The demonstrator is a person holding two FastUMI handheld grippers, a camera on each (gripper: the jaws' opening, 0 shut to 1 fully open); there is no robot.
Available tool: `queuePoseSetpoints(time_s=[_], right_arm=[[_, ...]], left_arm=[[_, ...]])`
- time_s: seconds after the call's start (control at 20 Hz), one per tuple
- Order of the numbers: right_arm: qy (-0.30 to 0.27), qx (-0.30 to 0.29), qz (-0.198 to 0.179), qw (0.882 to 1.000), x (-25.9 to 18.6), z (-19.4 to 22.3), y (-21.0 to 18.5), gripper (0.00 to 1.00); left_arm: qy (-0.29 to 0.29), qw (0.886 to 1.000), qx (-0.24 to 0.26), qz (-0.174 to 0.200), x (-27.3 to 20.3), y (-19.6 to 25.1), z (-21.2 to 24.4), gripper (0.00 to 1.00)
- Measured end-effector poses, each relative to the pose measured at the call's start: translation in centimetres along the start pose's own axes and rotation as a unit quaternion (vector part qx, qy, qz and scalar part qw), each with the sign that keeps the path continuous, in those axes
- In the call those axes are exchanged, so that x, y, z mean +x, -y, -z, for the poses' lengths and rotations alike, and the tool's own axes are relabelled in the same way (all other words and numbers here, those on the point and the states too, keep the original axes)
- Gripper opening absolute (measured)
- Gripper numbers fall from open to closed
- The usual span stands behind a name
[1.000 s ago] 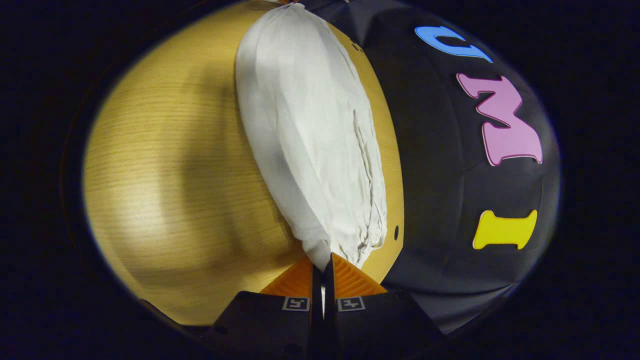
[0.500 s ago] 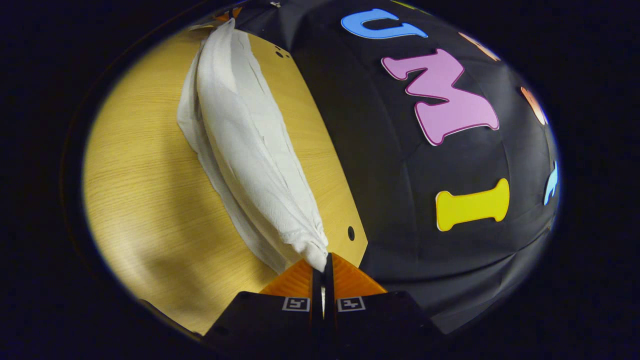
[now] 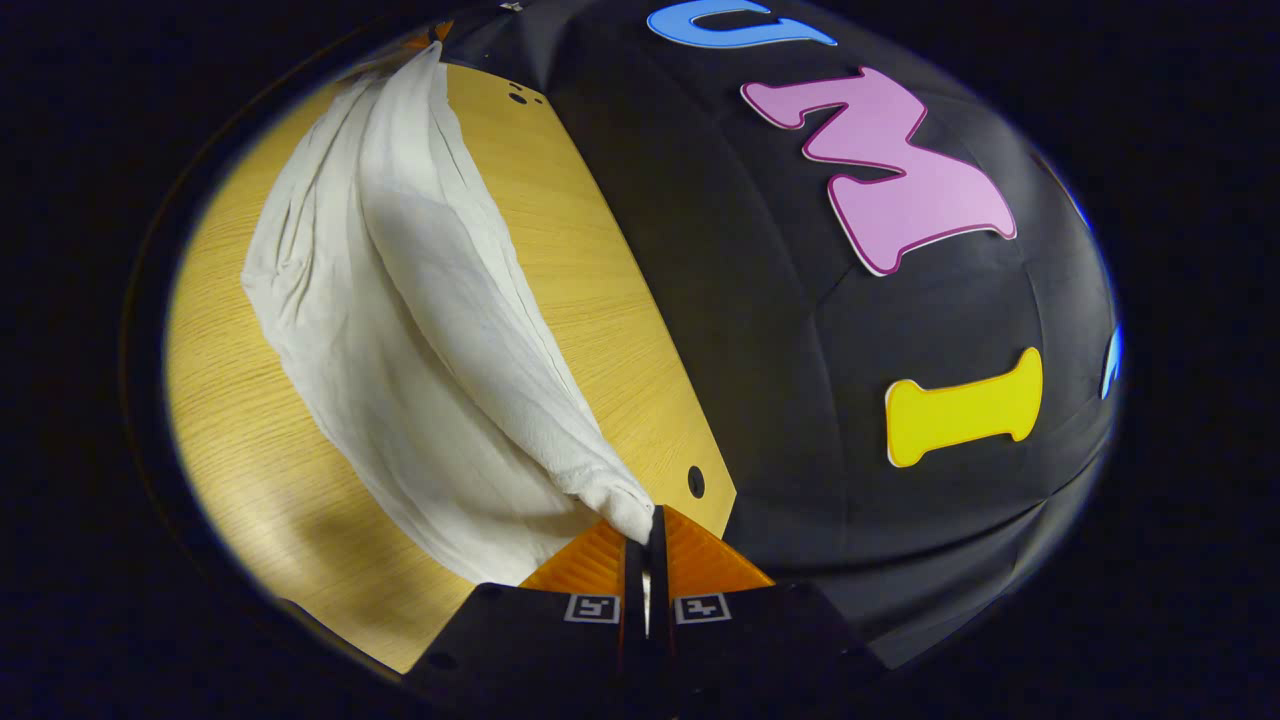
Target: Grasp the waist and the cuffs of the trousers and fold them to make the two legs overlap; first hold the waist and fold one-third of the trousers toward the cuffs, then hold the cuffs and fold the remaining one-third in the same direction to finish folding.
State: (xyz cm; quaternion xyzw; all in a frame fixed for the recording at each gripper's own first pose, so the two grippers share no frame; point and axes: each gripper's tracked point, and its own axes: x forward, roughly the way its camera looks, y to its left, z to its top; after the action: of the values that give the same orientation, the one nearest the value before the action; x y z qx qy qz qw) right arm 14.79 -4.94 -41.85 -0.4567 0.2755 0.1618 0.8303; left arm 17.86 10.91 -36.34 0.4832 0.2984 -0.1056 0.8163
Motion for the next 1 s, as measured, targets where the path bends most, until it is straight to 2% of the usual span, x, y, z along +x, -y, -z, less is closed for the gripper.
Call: queuePoseSetpoints(time_s=[0.4, 0.75, 0.9, 0.95, 1.0], right_arm=[[-0.035, 0.006, -0.032, 0.999, 5.2, 1.2, -2.8, 0.05], [-0.070, -0.013, -0.075, 0.995, 6.5, 3.3, -6.0, 0.07], [-0.073, -0.041, -0.061, 0.995, 6.6, 3.5, -5.7, 0.30], [-0.073, -0.039, -0.053, 0.995, 6.4, 3.4, -5.3, 0.33], [-0.073, -0.030, -0.036, 0.996, 6.3, 3.2, -4.5, 0.39]], left_arm=[[-0.028, 0.999, 0.019, 0.023, 4.6, 2.3, 0.3, 0.05], [-0.052, 0.997, 0.022, 0.045, 5.8, 4.1, 1.1, 0.05], [-0.064, 0.997, 0.019, 0.050, 6.4, 4.7, 1.8, 0.05], [-0.065, 0.997, 0.023, 0.038, 6.4, 4.4, 1.9, 0.07], [-0.062, 0.997, 0.025, 0.026, 6.5, 4.0, 1.6, 0.17]])
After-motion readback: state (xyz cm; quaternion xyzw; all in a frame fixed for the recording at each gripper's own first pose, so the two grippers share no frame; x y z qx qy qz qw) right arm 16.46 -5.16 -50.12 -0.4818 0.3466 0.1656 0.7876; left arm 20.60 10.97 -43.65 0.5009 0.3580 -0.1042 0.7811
